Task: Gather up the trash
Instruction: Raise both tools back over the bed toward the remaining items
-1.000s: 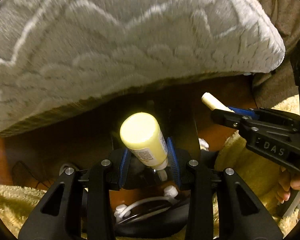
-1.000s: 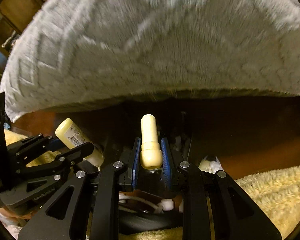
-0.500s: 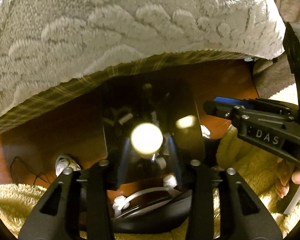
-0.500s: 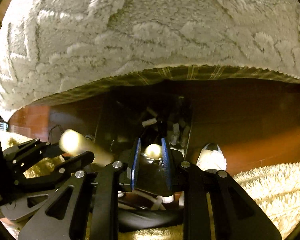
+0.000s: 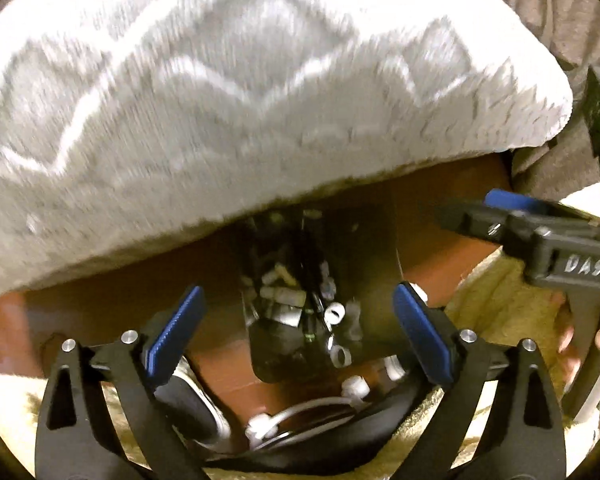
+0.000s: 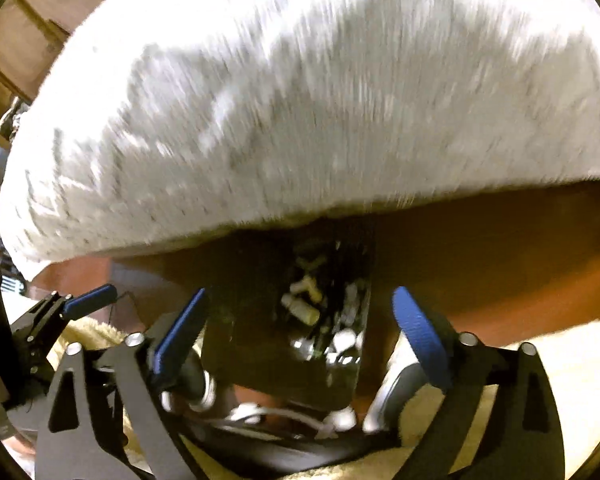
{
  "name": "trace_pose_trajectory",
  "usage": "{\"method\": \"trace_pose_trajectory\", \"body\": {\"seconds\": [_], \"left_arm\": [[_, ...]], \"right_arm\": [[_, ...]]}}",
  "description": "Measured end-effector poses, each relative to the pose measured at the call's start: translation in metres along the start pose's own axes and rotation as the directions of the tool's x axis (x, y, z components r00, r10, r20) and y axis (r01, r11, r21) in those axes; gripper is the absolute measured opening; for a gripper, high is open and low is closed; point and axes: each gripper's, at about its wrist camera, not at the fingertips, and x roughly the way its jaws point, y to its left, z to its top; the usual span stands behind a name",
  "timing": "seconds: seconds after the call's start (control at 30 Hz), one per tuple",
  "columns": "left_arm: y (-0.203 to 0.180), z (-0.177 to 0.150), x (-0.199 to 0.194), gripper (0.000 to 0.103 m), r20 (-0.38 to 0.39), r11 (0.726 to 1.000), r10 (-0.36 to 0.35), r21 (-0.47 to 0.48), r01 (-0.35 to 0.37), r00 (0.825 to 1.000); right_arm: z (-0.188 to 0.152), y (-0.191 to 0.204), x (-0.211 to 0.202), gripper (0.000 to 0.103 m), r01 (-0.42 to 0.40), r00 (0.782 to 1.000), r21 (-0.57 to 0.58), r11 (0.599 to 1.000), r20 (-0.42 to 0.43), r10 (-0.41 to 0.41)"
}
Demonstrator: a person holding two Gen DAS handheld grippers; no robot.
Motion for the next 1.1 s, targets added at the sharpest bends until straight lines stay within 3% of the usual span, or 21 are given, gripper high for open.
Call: {"method": "trace_pose_trajectory", "body": {"seconds": [0.27, 0.53, 0.77, 0.87, 1.1], "left_arm": [[0.016, 0.03, -0.069, 0.094, 0.173, 0.999, 0.033, 0.002, -0.033, 0.984], [0.033, 0.082, -0.119, 0.094, 0.308, 0.993, 0.111, -0.006, -0.114, 0.945], [0.06, 0.143, -0.133, 0.094, 0.358, 0.982, 0.187, -0.037, -0.186, 0.915], [0.074, 0.166, -0.13, 0.094, 0.353, 0.981, 0.192, -0.063, -0.182, 0.916], [0.102, 0.213, -0.102, 0.094, 0.307, 0.985, 0.168, -0.084, -0.149, 0.937]], "right_arm": [[0.047, 0.007, -0.07, 0.1, 0.03, 0.983, -0.064, 0.998, 0.182, -0.018], [0.108, 0.022, -0.091, 0.1, 0.063, 0.962, -0.111, 0.992, 0.272, -0.031], [0.17, 0.05, -0.084, 0.1, 0.088, 0.947, -0.151, 0.985, 0.319, -0.035], [0.193, 0.057, -0.074, 0.1, 0.083, 0.947, -0.153, 0.985, 0.321, -0.03], [0.244, 0.064, -0.047, 0.099, 0.056, 0.95, -0.129, 0.99, 0.313, -0.013]]}}
